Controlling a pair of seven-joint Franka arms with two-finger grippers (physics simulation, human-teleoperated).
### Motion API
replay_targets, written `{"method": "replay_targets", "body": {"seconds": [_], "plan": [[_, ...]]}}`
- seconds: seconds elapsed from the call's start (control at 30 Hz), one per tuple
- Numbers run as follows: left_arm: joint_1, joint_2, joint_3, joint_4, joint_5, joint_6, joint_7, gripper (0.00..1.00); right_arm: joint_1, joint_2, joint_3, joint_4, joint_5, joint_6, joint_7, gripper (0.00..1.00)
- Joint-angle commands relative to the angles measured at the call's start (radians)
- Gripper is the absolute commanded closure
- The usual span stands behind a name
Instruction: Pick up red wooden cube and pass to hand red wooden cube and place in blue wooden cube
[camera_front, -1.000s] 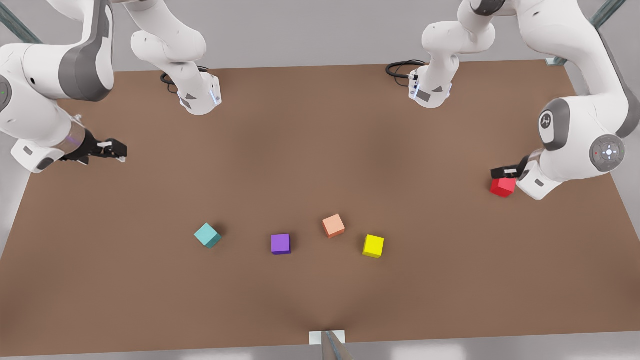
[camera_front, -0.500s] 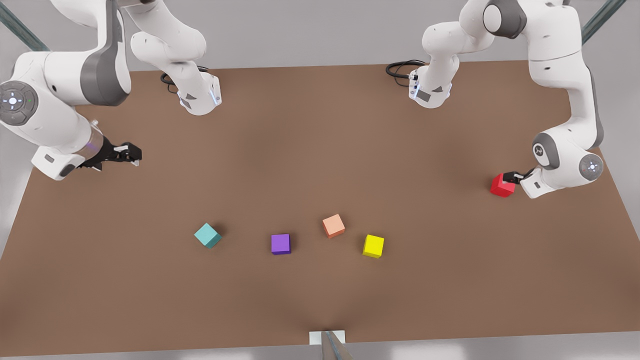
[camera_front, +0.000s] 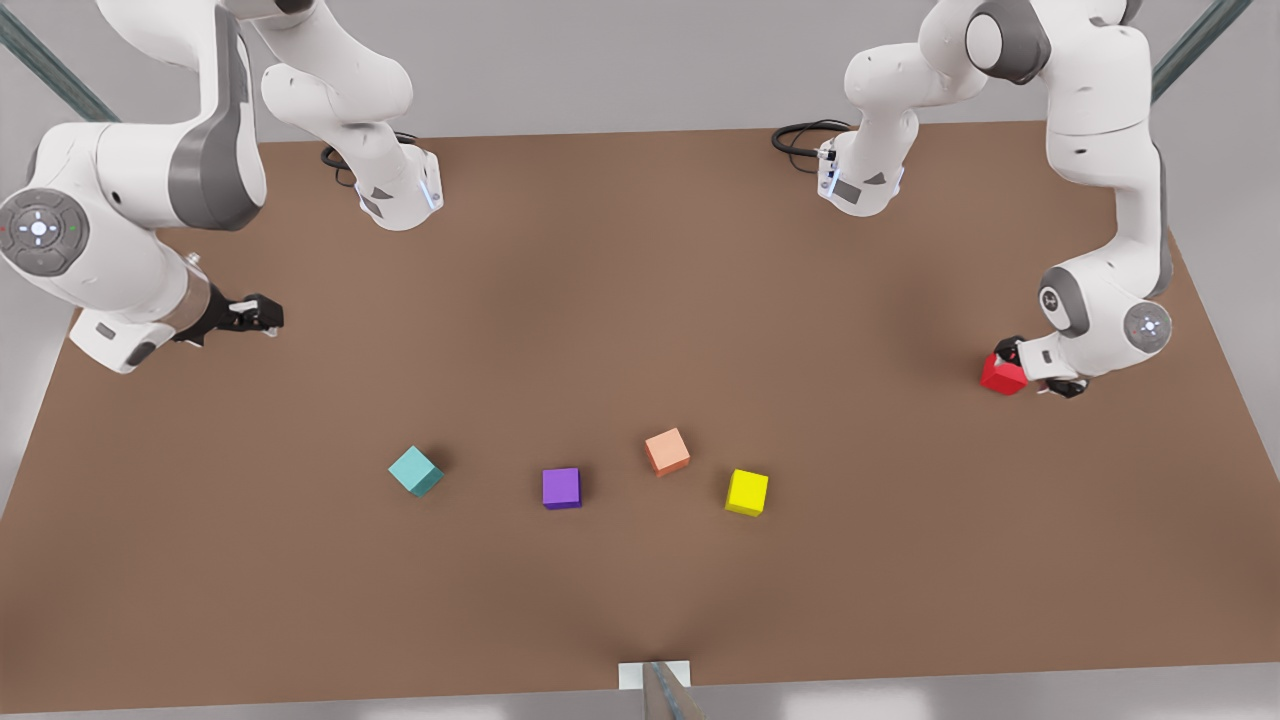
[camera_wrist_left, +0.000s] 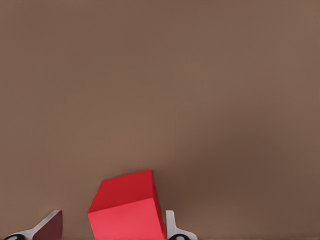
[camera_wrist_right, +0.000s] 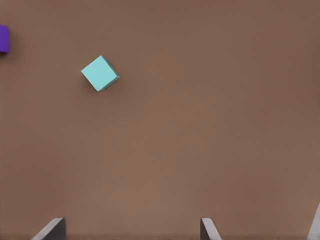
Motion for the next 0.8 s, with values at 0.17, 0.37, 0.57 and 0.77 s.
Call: {"method": "replay_targets", "body": {"seconds": [0.17,0.37,0.57,0.77], "plan": [[-0.002,0.002,-0.002,-0.027,0.001,0.029,-0.217,0.00,0.001,0.001,0.000,0.000,0.000,-0.003,-0.006,0.00],[0.006,0.033,-0.002,-0.027,0.002,0.037,-0.217,0.00,0.001,0.002,0.003,0.000,0.000,-0.012,-0.006,0.00],[0.020,0.073,-0.002,-0.023,0.002,0.054,-0.219,0.00,0.003,0.004,0.004,0.000,0.000,-0.017,-0.005,0.00],[0.023,0.082,-0.002,-0.023,0.002,0.054,-0.219,0.03,0.004,0.011,0.004,0.000,0.000,-0.017,-0.005,0.00]]}}
